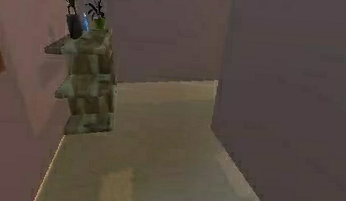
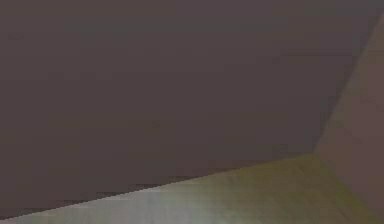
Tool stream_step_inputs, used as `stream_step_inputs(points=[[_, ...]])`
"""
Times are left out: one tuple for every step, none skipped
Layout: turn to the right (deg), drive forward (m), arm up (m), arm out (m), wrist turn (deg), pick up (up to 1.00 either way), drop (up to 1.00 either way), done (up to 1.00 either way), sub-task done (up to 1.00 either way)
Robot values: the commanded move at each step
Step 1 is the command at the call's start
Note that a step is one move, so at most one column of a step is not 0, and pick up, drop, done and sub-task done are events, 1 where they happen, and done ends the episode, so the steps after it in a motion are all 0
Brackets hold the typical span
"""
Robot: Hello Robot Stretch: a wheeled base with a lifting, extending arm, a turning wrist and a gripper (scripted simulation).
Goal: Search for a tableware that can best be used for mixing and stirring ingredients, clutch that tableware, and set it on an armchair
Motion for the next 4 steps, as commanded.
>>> stream_step_inputs(points=[[0.0,1.0,0.0,0.0,0.0,0.0,0.0,0.0,0.0],[0.0,1.0,0.0,0.0,0.0,0.0,0.0,0.0,0.0],[0.0,0.3,0.0,0.0,0.0,0.0,0.0,0.0,0.0],[33.0,0.0,0.0,0.0,0.0,0.0,0.0,0.0,0.0]])
